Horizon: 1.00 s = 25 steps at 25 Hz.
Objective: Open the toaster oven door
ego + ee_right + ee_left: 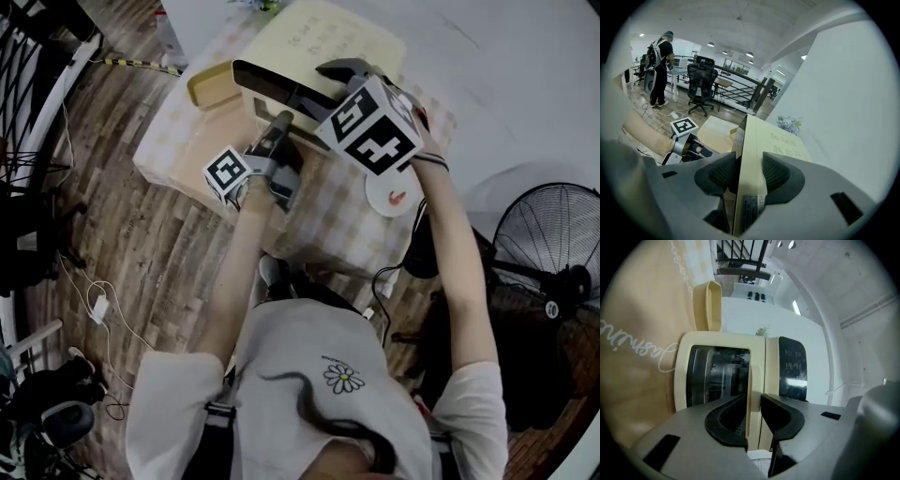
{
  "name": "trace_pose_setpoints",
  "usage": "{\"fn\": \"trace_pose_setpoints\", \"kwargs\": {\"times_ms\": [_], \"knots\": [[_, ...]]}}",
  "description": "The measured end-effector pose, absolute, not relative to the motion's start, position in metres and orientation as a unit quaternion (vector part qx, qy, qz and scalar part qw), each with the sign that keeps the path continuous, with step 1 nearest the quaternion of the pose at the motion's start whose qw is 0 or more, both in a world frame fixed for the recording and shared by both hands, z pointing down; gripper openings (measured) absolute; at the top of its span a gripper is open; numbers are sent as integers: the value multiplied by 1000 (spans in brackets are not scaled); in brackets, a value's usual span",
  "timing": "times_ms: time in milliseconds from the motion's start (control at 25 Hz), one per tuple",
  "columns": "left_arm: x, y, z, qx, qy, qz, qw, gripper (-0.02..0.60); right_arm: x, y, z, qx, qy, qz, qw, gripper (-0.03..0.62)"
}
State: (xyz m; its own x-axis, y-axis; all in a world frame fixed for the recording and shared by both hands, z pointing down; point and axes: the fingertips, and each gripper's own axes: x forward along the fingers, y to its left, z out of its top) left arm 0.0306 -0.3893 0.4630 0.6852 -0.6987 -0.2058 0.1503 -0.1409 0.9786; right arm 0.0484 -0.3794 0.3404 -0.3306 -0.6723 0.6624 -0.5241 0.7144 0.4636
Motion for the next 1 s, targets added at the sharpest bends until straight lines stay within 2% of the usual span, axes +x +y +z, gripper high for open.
{"fn": "trace_pose_setpoints", "kwargs": {"times_ms": [200,400,1000], "knots": [[34,-391,455,665,-166,-361,632,86,50,-379,340,372,-810,-85,446,176],[33,-390,452,691,-169,-353,608,71,49,-379,341,378,-808,-84,443,177],[30,-388,458,700,-193,-336,600,61,49,-380,341,382,-809,-84,438,176]]}}
